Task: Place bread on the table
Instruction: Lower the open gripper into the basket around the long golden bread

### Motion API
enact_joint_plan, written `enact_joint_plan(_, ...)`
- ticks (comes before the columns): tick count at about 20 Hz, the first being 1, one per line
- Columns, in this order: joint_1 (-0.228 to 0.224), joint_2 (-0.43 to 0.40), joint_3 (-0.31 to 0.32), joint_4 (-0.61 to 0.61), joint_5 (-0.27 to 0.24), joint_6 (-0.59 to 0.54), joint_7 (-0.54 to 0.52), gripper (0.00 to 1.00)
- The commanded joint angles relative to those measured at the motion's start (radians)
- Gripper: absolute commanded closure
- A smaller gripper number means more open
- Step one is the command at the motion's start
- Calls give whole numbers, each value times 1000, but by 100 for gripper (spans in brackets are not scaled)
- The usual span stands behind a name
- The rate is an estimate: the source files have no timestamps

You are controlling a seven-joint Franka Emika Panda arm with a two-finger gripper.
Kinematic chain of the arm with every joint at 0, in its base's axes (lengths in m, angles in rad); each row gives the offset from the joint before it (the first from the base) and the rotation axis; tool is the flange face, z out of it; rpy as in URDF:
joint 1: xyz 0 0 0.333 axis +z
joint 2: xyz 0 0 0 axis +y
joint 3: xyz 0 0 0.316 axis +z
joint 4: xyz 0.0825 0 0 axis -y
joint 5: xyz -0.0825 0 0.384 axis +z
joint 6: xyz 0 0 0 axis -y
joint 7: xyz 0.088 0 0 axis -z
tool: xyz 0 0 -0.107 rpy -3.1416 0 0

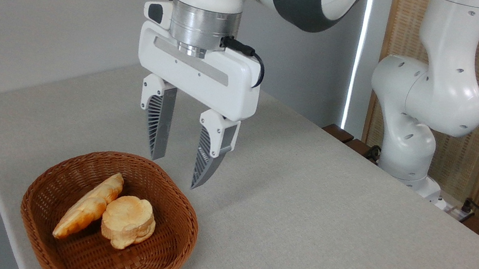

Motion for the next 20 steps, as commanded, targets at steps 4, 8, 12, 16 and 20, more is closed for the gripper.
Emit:
enact_joint_plan(4, -25, 66, -4, -5, -11, 164, 8, 0)
enact_joint_plan(8, -53, 96, -5, -7, -29, 218, -3, 0)
enact_joint_plan(12, -60, 119, -5, -11, -140, 273, -6, 0)
enact_joint_plan(16, -85, 169, -7, -10, -152, 341, -6, 0)
enact_joint_plan(20, -86, 208, -7, -10, -171, 425, -4, 0)
